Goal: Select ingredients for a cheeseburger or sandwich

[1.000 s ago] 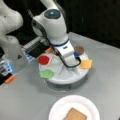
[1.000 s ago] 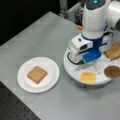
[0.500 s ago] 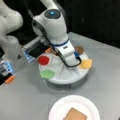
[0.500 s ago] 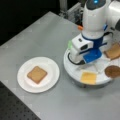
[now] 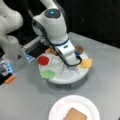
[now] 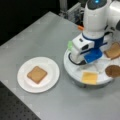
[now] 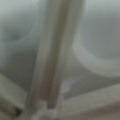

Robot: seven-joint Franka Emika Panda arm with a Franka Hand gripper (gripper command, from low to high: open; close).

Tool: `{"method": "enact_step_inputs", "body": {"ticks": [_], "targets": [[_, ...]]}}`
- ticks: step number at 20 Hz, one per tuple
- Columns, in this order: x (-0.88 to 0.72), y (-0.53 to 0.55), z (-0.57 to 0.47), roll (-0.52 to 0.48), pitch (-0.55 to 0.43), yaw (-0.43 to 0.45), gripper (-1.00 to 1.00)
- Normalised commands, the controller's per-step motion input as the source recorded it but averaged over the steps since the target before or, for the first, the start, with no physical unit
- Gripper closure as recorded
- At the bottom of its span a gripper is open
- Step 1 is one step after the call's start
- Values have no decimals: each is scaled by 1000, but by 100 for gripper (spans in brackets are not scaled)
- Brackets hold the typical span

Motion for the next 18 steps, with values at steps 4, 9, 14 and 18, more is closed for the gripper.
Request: {"method": "enact_step_inputs", "body": {"ticks": [4,9,14,18], "targets": [[64,303,-366,-18,5,209,-100],[-22,323,-338,-39,97,-13,-100],[-69,335,-319,-62,138,-175,-100],[-43,350,-289,-60,129,-123,-100]]}}
